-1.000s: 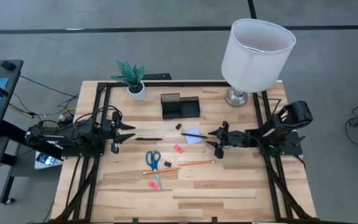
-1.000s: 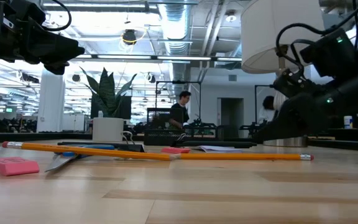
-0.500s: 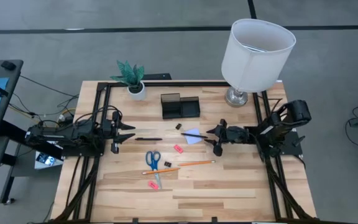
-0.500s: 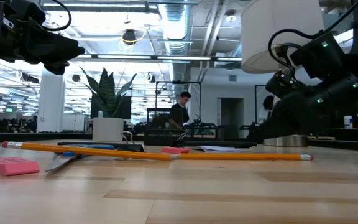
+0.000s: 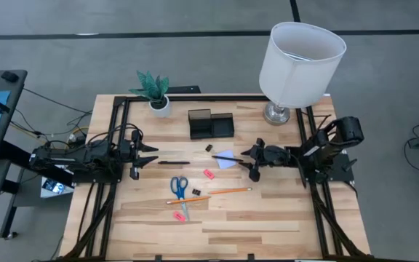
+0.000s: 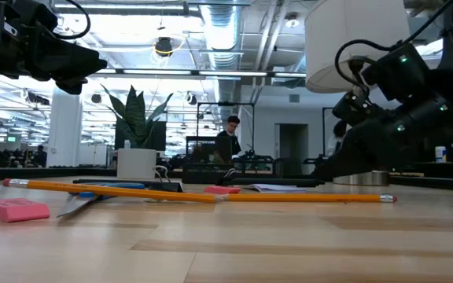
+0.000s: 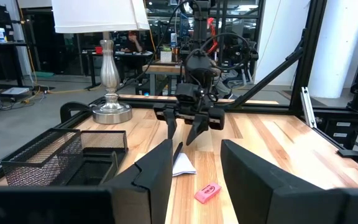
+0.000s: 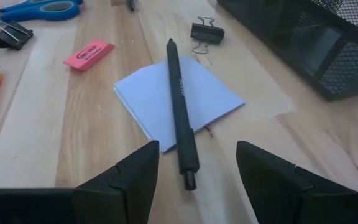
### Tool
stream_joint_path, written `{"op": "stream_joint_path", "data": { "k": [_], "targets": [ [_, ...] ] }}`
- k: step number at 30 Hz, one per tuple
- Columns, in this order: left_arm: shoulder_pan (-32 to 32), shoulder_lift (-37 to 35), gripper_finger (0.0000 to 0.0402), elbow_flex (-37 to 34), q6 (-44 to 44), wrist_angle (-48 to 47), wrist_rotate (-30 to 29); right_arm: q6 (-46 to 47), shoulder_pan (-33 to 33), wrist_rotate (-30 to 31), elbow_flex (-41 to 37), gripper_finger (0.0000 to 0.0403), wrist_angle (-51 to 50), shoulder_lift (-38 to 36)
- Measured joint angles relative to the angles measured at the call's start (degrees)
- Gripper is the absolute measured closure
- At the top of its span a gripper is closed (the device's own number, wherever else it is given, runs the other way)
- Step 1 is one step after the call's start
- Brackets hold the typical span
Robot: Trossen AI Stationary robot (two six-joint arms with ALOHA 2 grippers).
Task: Pick and place office supplies into organizer
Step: Put the right black pen into the black desk organizer
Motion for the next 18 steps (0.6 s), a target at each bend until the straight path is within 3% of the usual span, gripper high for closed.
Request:
{"op": "stream_joint_path", "data": {
  "k": [4,18],
  "targets": [
    [0.00,0.02,0.0274,0.01,0.02,0.01,0.00,0.00,-0.91,-2.53,0.00,0.0194,-0.02,0.00],
    [-0.01,0.01,0.0274,0.01,0.02,0.00,0.01,-1.50,-0.97,-2.67,-0.02,0.0194,-0.78,-0.02]
  ]
}}
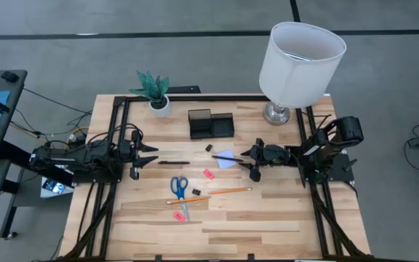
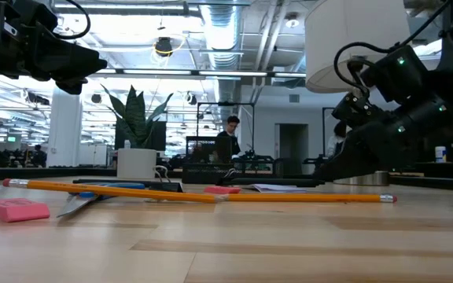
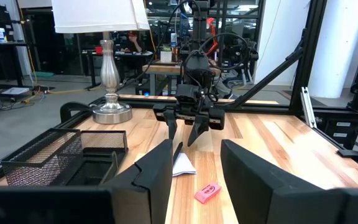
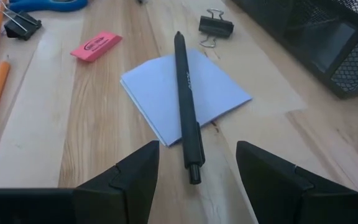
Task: Pick and place office supplies into organizer
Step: Put the right black pen into the black desk organizer
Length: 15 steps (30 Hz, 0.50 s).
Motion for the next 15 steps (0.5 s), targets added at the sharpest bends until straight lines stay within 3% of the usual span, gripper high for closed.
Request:
{"op": "stream_joint_path", "data": {
  "k": [15],
  "targets": [
    [0.02,0.01,0.0274,-0.01,0.00,0.00,-0.01,0.01,0.00,0.04,0.00,0.0194,-2.58,0.00]
  ]
}}
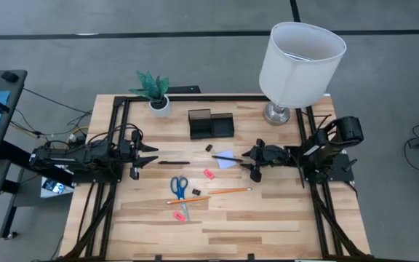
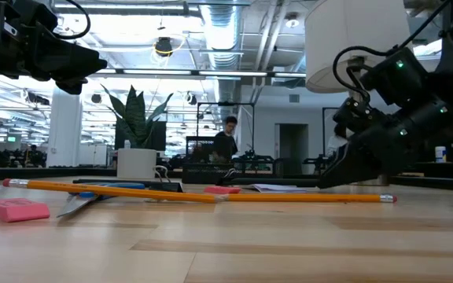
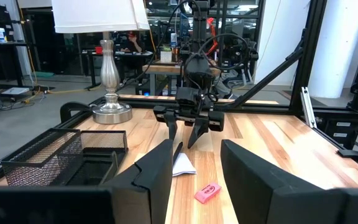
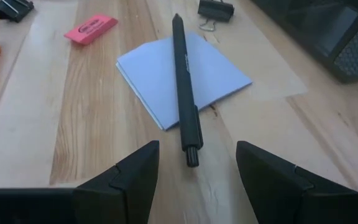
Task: Pick and place office supplies into organizer
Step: Put the right black pen into the black desk organizer
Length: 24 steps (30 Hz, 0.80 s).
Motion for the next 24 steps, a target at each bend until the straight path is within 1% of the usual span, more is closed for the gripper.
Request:
{"op": "stream_joint_path", "data": {
  "k": [16,24],
  "targets": [
    [-0.01,-0.01,0.0274,0.00,-0.01,0.01,0.01,0.04,0.00,-0.02,0.36,0.0194,-1.62,-0.04],
    [0.00,0.00,0.0274,0.00,0.00,0.00,0.01,-0.02,0.00,-1.53,2.21,0.0194,-1.52,0.00]
  ]
}}
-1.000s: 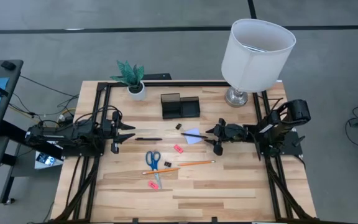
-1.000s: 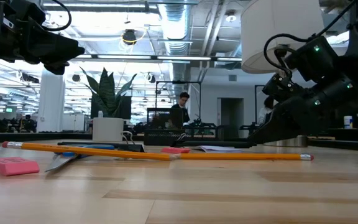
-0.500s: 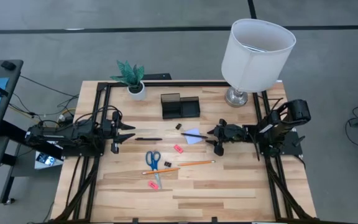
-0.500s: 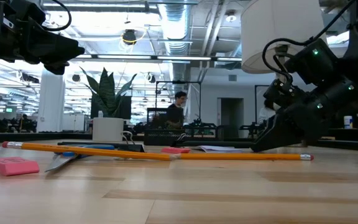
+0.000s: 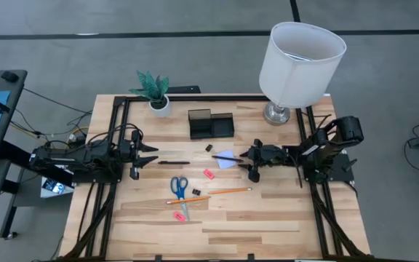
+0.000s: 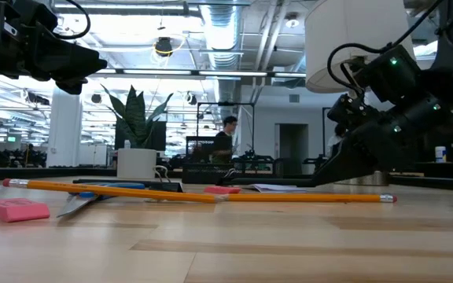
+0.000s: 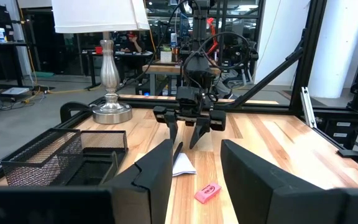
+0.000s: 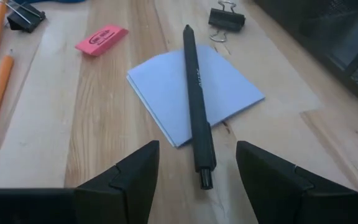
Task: Pick and place office supplies into organizer
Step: Put the right black pen into the black desk organizer
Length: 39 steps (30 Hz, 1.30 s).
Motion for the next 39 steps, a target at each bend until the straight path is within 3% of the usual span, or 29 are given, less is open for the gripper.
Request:
{"op": "stream_joint_path", "data": {
  "k": [39],
  "targets": [
    [0.00,0.01,0.0274,0.01,0.00,-0.01,0.00,-1.57,-0.63,0.07,1.72,0.0194,3.52,0.02]
  ]
}}
